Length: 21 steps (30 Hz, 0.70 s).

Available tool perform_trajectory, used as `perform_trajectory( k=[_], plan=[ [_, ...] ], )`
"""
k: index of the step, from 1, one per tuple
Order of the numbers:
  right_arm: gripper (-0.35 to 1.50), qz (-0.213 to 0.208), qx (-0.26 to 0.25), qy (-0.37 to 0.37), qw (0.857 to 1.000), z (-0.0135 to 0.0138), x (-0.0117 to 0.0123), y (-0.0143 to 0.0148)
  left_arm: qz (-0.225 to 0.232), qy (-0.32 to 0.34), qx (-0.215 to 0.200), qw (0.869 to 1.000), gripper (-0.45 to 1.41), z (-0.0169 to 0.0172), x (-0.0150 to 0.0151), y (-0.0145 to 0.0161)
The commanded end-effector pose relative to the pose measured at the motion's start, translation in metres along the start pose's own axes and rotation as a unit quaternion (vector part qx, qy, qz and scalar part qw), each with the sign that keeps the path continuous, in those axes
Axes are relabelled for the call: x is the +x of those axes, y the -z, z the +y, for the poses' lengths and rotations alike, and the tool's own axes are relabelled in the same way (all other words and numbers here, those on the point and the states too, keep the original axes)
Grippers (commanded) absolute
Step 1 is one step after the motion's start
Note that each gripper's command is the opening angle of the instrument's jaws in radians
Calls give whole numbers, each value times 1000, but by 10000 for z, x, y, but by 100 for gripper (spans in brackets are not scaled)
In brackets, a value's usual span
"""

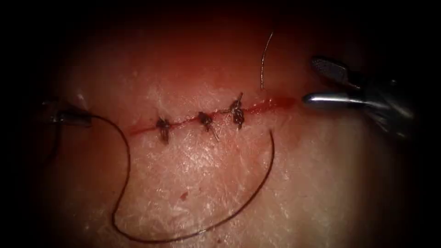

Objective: Wound Closure

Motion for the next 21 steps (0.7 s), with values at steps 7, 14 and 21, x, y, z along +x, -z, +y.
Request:
perform_trajectory(
  k=[7,14,21],
  plan=[
    [142,1,8,-2,1000,-6,-4,-5,4,-15,15,1000,-45,7,17,17],
    [125,-3,57,-3,998,-28,6,-15,47,-30,34,998,-45,10,57,54],
    [123,-4,72,1,997,-48,11,-50,91,-24,63,994,-45,-1,105,62]
  ],
)
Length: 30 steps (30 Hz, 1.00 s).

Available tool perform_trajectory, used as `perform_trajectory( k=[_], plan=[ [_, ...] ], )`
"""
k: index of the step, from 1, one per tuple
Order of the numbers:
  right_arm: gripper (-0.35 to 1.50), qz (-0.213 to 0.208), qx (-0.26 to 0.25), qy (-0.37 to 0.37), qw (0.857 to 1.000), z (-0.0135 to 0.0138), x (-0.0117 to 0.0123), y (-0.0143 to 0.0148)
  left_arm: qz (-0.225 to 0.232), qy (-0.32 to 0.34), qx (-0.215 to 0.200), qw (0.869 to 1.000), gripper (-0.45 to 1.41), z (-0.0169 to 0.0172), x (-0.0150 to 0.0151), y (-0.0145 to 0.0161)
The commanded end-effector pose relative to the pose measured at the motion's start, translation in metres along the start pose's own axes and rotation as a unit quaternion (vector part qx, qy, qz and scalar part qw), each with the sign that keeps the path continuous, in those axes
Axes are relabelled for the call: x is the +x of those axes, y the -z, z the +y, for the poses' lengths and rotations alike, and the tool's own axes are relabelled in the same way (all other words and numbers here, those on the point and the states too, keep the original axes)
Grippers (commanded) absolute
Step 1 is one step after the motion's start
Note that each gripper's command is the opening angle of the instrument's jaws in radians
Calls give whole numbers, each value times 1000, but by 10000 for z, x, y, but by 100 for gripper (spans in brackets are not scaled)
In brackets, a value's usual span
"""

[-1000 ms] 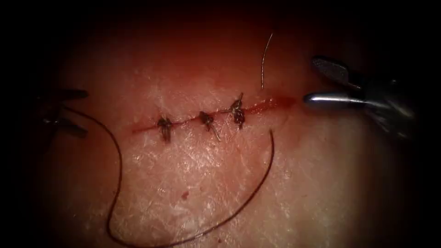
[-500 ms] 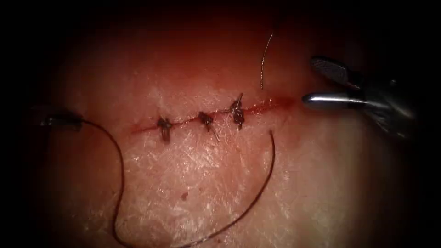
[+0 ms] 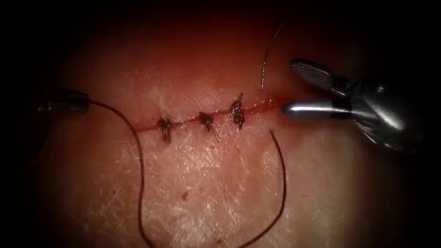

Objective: Wound Closure

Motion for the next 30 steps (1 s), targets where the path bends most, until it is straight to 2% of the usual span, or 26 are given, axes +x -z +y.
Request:
perform_trajectory(
  k=[1,6,7,8,9,10,11,12,13,16,19,20,21,24,30],
  plan=[
    [123,1,2,5,1000,-3,-4,-21,11,4,7,1000,-45,-4,7,-11],
    [116,-9,-1,17,1000,0,-6,-40,46,14,18,999,-45,-14,28,-23],
    [101,-17,5,18,1000,0,-9,-45,56,16,20,998,-45,-16,32,-26],
    [51,-26,17,20,999,1,-15,-48,75,20,25,997,-45,-21,39,-30],
    [12,-30,22,27,999,0,-21,-49,81,22,27,996,-45,-23,42,-32],
    [-3,-36,24,32,999,-1,-25,-50,89,24,33,995,-45,-27,46,-33],
    [-3,-36,24,32,999,-1,-25,-50,89,24,33,995,-45,-27,46,-33],
    [-13,-42,25,36,998,-1,-30,-51,94,25,37,995,-45,-29,48,-34],
    [-30,-49,27,41,998,-3,-35,-52,98,27,40,994,-45,-32,50,-35],
    [-35,-57,46,46,996,-8,-41,-56,100,29,45,994,-45,-37,54,-45],
    [-35,-54,69,51,995,-19,-34,-62,99,29,53,993,-45,-40,58,-70],
    [-35,-54,69,51,995,-19,-34,-62,99,29,53,993,-45,-40,58,-70],
    [-35,-51,78,51,994,-25,-30,-65,98,27,58,993,-45,-41,58,-86],
    [-35,-40,79,56,994,-32,-21,-68,94,23,66,993,-45,-40,54,-115],
    [-35,-20,75,59,995,-35,-9,-66,88,13,63,994,-45,-38,39,-138]
  ],
)
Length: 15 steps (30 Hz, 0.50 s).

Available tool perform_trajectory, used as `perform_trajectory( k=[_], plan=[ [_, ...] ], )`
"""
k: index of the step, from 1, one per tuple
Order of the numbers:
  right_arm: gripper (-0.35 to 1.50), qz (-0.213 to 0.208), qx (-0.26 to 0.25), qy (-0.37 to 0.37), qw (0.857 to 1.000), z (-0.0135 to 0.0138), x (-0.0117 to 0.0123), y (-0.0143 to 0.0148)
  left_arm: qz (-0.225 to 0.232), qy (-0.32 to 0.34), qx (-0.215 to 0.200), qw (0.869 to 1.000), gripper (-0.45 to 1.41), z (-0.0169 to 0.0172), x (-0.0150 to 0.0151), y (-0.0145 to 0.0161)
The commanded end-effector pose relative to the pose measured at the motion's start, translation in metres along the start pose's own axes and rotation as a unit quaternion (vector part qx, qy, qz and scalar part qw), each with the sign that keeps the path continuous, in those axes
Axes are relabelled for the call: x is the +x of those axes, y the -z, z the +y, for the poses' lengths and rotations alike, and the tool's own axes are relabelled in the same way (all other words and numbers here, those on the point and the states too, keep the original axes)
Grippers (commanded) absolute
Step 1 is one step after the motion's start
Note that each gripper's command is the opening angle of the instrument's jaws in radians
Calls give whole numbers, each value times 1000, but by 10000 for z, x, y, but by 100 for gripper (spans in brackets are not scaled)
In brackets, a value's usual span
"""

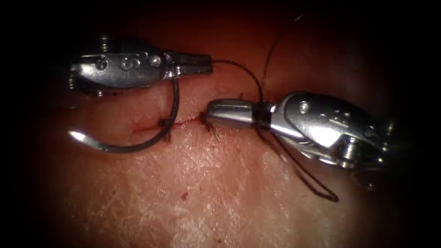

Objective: Wound Closure

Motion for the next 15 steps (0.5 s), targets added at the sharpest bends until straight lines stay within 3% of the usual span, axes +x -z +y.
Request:
perform_trajectory(
  k=[1,8,11,15],
  plan=[
    [-35,5,-1,-1,1000,-1,-3,-7,0,-2,-1,1000,-45,0,-3,-10],
    [-35,55,-33,-5,998,9,20,0,-7,-14,-22,1000,-45,32,-4,-38],
    [2,66,-55,-5,996,14,26,-2,-7,-19,-29,999,-45,48,4,-41],
    [9,78,-77,-4,994,19,28,-2,-5,-36,-39,999,-45,69,21,-33]
  ],
)
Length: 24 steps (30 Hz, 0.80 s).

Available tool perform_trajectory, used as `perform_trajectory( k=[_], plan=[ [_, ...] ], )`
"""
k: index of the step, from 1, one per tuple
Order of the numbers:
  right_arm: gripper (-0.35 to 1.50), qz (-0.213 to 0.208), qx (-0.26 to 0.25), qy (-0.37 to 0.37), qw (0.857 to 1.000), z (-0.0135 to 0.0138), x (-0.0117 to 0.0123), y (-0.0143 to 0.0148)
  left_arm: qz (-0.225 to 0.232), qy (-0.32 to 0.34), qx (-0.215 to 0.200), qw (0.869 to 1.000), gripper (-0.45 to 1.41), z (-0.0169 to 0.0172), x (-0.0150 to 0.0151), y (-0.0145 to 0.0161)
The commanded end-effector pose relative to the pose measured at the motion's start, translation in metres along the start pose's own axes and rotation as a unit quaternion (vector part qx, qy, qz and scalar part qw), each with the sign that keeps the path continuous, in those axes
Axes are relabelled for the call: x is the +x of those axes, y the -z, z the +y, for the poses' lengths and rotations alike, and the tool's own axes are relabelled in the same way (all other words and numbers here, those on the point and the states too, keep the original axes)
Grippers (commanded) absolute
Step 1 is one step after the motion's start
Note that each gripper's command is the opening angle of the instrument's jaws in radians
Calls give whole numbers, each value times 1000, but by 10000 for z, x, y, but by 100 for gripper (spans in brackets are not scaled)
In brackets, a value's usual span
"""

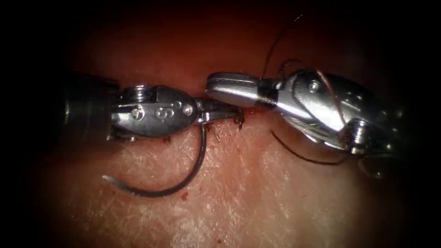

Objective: Wound Closure

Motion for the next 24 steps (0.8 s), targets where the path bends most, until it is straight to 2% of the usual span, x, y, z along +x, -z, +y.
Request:
perform_trajectory(
  k=[1,5,7,9,10,11,13,18,19,24],
  plan=[
    [10,3,-5,0,1000,2,-6,-7,2,-7,-4,1000,-45,6,4,-4],
    [29,-2,-27,15,1000,8,-9,-2,4,-9,-9,1000,-45,19,19,11],
    [39,-21,-29,20,999,9,-14,-1,4,-11,-10,1000,-45,20,26,20],
    [57,-34,-36,31,998,10,-19,-2,5,-15,-12,1000,-45,21,31,25],
    [57,-34,-36,31,998,10,-19,-2,5,-15,-12,1000,-45,21,31,25],
    [103,-54,-56,48,996,12,-26,-4,7,-17,-15,1000,-45,23,39,29],
    [120,-73,-64,63,993,13,-30,-6,8,-19,-16,1000,-45,24,43,32],
    [123,-107,-61,84,989,11,-35,-6,15,-19,-20,999,-45,20,53,44],
    [123,-116,-55,94,987,9,-37,-6,18,-19,-17,1000,-45,14,59,58],
    [121,-124,-38,101,986,6,-41,-6,16,-17,-7,1000,-45,-1,61,82]
  ],
)
